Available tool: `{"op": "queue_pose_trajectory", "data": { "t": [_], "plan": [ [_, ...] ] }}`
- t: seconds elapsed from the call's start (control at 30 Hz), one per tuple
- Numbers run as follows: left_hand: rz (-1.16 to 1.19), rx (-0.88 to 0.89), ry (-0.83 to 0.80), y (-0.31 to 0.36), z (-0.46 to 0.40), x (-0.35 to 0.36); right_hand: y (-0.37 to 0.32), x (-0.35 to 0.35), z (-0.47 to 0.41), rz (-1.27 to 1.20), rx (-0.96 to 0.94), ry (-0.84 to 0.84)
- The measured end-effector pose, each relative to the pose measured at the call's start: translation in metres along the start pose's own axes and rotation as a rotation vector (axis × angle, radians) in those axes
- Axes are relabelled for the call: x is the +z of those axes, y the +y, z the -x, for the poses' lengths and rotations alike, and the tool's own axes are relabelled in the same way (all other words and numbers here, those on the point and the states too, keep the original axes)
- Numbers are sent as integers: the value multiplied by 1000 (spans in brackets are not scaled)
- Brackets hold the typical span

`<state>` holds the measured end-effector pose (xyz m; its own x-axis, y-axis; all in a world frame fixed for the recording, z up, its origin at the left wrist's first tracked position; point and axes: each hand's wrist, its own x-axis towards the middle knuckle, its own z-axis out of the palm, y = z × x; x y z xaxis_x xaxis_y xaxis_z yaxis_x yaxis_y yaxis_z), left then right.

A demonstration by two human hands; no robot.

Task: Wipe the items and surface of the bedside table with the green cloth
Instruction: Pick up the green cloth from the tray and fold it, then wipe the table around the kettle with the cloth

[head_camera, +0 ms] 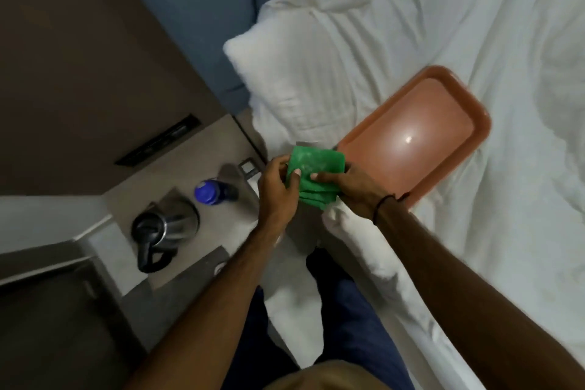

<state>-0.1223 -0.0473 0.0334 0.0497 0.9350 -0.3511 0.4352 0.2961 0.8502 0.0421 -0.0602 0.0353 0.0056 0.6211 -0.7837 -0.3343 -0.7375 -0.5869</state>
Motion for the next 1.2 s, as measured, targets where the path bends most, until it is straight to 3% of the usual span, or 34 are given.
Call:
{"op": "queue_pose_trajectory", "data": {
  "t": [0.33, 0.43, 0.6, 0.73, 0.93, 1.2],
  "plan": [
    [-83, -225, 300, -161, 31, -148, 122, 145, -56, 328, -1, 78],
    [-261, -242, 396, -207, 30, -185, 169, 176, -71, 338, 58, 60],
    [-562, -255, 287, -278, -8, -235, 235, 245, -118, 349, 93, 126],
    [-513, -251, 146, -308, -23, -252, 263, 298, -146, 337, -8, 214],
    [-491, -224, 168, -311, -23, -256, 275, 327, -145, 384, -86, 302],
    [-490, -198, 193, -306, -22, -255, 249, 330, -163, 528, 4, 339]
  ]
}}
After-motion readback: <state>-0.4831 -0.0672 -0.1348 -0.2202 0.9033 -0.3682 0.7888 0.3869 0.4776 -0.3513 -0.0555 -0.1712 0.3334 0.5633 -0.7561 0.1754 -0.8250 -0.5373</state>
